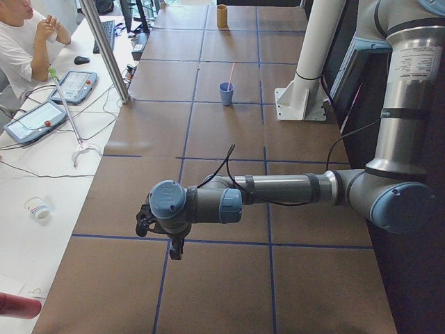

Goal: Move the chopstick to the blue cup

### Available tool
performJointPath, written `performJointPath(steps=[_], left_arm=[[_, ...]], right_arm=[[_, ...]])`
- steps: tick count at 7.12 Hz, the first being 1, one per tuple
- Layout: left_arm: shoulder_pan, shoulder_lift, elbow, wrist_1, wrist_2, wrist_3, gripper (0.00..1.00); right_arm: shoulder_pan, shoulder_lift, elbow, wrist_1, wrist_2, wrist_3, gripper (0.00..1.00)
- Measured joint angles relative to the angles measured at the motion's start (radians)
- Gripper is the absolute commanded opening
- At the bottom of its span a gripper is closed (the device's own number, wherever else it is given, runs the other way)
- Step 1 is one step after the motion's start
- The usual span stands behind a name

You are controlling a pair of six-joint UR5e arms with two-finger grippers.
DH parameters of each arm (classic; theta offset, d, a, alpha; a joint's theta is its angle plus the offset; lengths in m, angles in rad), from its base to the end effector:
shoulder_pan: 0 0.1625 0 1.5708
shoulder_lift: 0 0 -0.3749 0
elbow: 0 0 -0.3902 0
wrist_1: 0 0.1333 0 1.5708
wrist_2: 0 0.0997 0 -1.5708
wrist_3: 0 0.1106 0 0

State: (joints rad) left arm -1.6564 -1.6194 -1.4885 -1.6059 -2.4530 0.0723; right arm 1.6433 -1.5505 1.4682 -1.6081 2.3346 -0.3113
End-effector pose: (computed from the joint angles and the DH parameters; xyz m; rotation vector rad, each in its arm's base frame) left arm -0.0912 -0.5020 0.6202 0.0709 0.8794 -0.0118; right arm 0.0919 -0.4806 0.6606 0.0339 -0.7716 -0.1812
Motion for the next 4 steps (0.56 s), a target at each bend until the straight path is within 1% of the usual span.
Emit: performJointPath(steps=[2, 4], left_arm=[[0.000, 0.016, -0.014, -0.001, -0.044, -0.008, 1.00], [0.000, 0.058, -0.042, -0.002, -0.057, -0.007, 1.00]], right_arm=[[0.001, 0.017, -0.004, 0.000, -0.003, 0.000, 1.00], [-0.003, 0.023, -0.010, 0.002, -0.003, -0.003, 1.00]])
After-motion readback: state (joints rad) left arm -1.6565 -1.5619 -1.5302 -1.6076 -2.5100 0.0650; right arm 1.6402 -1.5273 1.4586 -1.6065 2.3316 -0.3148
